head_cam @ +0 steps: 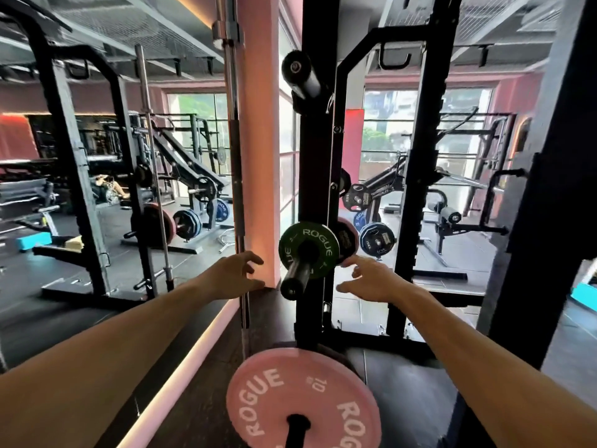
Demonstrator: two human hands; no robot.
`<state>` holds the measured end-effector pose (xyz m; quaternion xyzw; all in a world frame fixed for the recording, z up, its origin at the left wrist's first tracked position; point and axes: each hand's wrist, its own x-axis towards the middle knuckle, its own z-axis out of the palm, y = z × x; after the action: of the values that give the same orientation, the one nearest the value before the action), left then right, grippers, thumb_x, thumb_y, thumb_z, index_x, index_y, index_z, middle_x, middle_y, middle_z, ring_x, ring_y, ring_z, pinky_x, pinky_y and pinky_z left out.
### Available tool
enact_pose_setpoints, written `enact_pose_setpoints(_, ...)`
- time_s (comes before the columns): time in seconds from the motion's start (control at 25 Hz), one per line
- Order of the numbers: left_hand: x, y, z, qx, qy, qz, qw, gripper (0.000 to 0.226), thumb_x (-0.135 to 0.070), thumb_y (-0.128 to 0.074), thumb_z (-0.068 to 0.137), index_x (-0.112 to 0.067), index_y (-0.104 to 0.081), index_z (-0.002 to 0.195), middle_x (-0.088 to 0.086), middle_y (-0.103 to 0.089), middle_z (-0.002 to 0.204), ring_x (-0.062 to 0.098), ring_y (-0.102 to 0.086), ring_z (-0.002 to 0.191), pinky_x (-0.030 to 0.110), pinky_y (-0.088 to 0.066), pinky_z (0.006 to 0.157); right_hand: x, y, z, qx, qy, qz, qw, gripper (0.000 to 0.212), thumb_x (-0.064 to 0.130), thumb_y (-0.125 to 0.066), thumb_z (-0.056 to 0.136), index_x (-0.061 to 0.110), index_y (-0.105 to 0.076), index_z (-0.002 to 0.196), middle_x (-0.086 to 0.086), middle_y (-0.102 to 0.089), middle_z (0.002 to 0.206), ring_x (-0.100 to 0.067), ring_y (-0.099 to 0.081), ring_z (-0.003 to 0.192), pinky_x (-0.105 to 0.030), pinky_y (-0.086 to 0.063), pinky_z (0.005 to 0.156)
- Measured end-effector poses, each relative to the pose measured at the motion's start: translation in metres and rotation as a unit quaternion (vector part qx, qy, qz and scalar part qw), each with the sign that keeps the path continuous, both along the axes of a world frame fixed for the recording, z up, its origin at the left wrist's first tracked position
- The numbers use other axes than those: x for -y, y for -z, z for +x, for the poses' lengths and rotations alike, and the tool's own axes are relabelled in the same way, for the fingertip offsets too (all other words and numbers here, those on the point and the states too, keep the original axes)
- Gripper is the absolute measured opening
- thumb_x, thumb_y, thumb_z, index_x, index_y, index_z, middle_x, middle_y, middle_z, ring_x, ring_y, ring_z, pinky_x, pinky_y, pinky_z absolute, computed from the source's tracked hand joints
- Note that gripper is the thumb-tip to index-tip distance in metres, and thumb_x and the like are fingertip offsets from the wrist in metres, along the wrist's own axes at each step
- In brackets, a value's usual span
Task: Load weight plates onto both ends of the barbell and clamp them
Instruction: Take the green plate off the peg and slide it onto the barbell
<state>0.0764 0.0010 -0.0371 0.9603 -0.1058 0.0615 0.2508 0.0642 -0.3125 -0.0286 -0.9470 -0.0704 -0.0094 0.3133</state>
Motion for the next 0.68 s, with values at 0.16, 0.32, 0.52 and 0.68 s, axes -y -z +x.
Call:
enact_pose_setpoints(0.16, 0.011, 0.001, 0.094, -0.013, -0.023, -0.056, 0.998, 0.076, -0.037, -0.075, 0.088, -0.027, -0.035, 0.151, 0.010, -0.053, 0.142, 0.023, -0.066, 0.104, 0.031, -0.049, 0.088, -0.003, 0.000, 0.087, 0.030, 0.035, 0.056, 0.997, 0.084, 0.038, -0.078, 0.079, 0.025, -0.038, 0.152, -0.005, -0.059, 0.132, -0.025, -0.057, 0.125, -0.032, -0.046, 0.097)
enact_pose_setpoints(0.32, 0.035, 0.018, 0.151, -0.048, -0.013, -0.142, 0.989, 0.073, -0.037, -0.070, 0.092, -0.021, -0.033, 0.153, 0.009, -0.051, 0.145, 0.040, -0.059, 0.123, 0.043, -0.050, 0.096, -0.019, 0.014, 0.132, 0.043, 0.034, 0.106, 0.993, 0.050, 0.031, -0.075, 0.080, 0.025, -0.060, 0.128, 0.014, -0.064, 0.097, -0.015, -0.066, 0.104, -0.016, -0.047, 0.071)
enact_pose_setpoints(0.52, 0.043, 0.029, 0.160, 0.044, -0.019, -0.134, 0.990, 0.039, -0.043, -0.068, 0.092, -0.020, -0.064, 0.123, -0.001, -0.072, 0.106, 0.015, -0.065, 0.095, 0.023, -0.044, 0.073, -0.035, 0.014, 0.127, 0.155, 0.110, 0.084, 0.978, 0.034, 0.038, -0.074, 0.082, 0.020, -0.067, 0.110, 0.013, -0.059, 0.081, -0.014, -0.059, 0.083, -0.018, -0.042, 0.064)
enact_pose_setpoints(0.68, 0.036, 0.025, 0.119, 0.036, 0.001, -0.157, 0.987, 0.030, -0.045, -0.063, 0.094, -0.021, -0.059, 0.113, 0.001, -0.071, 0.103, 0.021, -0.067, 0.092, 0.029, -0.050, 0.073, -0.046, 0.019, 0.082, 0.135, 0.110, 0.099, 0.980, 0.041, 0.037, -0.077, 0.086, 0.017, -0.061, 0.118, 0.004, -0.063, 0.098, -0.017, -0.061, 0.089, -0.025, -0.046, 0.072)
